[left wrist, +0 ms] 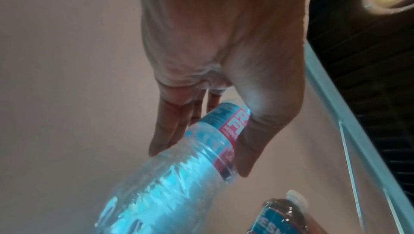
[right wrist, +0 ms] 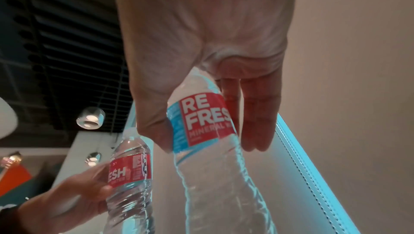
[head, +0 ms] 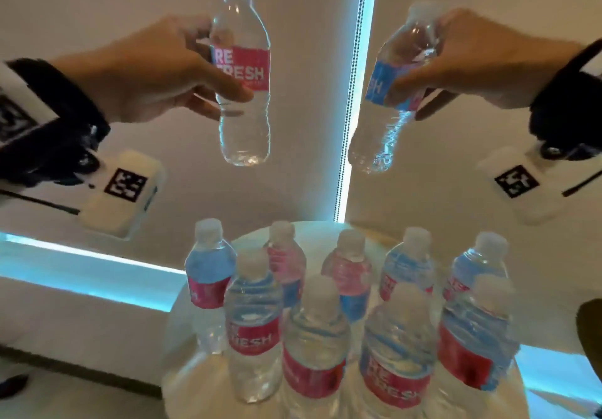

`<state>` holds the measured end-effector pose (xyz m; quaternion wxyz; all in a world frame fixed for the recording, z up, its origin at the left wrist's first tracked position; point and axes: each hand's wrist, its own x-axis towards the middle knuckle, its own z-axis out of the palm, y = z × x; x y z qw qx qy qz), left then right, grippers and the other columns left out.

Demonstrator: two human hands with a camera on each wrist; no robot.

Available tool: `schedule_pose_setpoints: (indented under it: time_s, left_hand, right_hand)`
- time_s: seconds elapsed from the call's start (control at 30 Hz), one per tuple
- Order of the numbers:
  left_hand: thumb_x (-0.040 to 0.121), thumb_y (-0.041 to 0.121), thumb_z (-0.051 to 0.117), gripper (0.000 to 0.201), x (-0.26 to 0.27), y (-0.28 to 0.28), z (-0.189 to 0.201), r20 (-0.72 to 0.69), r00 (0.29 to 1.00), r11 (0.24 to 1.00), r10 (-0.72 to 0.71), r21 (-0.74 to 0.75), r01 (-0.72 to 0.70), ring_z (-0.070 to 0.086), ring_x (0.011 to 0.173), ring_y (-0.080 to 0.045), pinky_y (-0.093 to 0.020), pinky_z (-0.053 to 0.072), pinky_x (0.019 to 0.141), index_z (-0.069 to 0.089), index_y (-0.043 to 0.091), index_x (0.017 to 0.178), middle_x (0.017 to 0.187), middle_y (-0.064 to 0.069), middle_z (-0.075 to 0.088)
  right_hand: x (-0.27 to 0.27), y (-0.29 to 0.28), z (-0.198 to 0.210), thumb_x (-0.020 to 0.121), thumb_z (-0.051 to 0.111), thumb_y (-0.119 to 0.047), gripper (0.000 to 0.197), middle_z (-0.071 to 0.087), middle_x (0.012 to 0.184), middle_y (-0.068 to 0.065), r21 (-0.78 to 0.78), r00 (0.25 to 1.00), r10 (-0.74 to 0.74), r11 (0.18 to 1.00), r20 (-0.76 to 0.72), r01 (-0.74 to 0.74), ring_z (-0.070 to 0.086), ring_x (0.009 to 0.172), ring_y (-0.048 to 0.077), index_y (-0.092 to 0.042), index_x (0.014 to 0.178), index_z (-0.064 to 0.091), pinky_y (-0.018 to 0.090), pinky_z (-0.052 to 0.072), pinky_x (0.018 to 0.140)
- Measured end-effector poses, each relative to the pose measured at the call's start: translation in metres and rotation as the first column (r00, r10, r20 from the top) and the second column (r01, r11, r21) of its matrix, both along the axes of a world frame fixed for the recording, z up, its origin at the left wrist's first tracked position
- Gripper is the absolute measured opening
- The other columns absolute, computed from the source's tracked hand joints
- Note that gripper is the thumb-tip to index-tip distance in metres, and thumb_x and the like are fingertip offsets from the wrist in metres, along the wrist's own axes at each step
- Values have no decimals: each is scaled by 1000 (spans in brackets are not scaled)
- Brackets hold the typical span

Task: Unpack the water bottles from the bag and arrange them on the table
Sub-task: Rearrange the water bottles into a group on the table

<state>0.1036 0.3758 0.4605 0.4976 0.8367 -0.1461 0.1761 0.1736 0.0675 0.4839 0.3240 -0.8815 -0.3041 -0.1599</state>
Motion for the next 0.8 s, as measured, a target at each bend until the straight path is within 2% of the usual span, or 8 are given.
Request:
schedule_pose_setpoints:
  time_s: [0.1, 0.2, 0.3, 0.4, 0.53, 0.67, 0.73, 0.8]
  left_hand:
    - [62, -2, 80, 66, 39, 12, -24, -65, 997, 999, -31, -19, 30, 72, 105, -33, -52, 58, 92, 59, 12, 124, 111, -12, 72]
    - [73, -12, 79, 67, 81, 23, -51, -139, 989, 997, -53, -55, 45, 71, 108, -33, -55, 56, 94, 53, 5, 132, 112, -11, 69]
    - [74, -13, 79, 63, 115, 24, -82, -179, 979, 995, -93, -58, 84, 71, 98, -21, -49, 60, 89, 55, 7, 129, 108, -3, 71]
    - [75, -10, 80, 59, 144, 19, -109, -226, 966, 991, -128, -78, 113, 71, 94, -17, -40, 63, 81, 56, 9, 124, 108, 0, 71]
    - [75, -7, 81, 58, 172, 13, -136, -281, 944, 984, -176, -67, 163, 68, 86, -13, -31, 59, 71, 55, 10, 123, 105, 1, 69]
    - [76, -8, 80, 59, 191, 8, -156, -317, 929, 981, -192, -46, 187, 66, 88, -14, -25, 55, 65, 54, 8, 126, 109, -3, 67]
    - [76, -8, 80, 60, 198, 5, -163, -340, 920, 981, -194, -48, 189, 66, 87, -14, -21, 55, 62, 52, 6, 127, 111, -5, 66]
    - [76, -8, 80, 60, 203, 3, -168, -360, 912, 980, -196, -54, 190, 66, 83, -12, -17, 54, 56, 52, 6, 127, 111, -5, 66]
  right_hand:
    - [36, 30, -4, 61, 88, -25, 56, 75, 101, 16, -78, 993, -77, 994, -93, 70, 75, 86, 35, -11, 112, 71, 35, 60, 66]
    - [66, 54, -17, 54, 92, -17, 59, 74, 101, 23, -130, 979, -123, 986, -164, 102, 75, 85, 39, -5, 107, 70, 39, 62, 69]
    - [92, 70, -34, 48, 94, -10, 59, 73, 100, 26, -171, 962, -168, 976, -215, 132, 76, 82, 39, -2, 100, 67, 48, 63, 75]
    - [113, 82, -56, 45, 95, -16, 54, 75, 91, 21, -288, 950, -228, 944, -213, 162, 76, 79, 37, -6, 90, 68, 49, 63, 73]
    - [135, 93, -83, 45, 97, -23, 51, 75, 80, 16, -394, 934, -295, 898, -202, 199, 72, 63, 27, -5, 84, 69, 33, 60, 60]
    - [154, 102, -105, 49, 98, -23, 50, 72, 66, 9, -432, 916, -337, 875, -216, 220, 68, 51, 16, -1, 85, 72, 22, 54, 45]
    - [161, 106, -114, 48, 99, -23, 51, 72, 63, 7, -431, 907, -360, 870, -219, 241, 69, 49, 15, 0, 84, 72, 25, 58, 49]
    - [167, 108, -123, 45, 100, -24, 57, 73, 67, 8, -422, 899, -376, 869, -226, 258, 73, 57, 19, 1, 87, 72, 34, 64, 63]
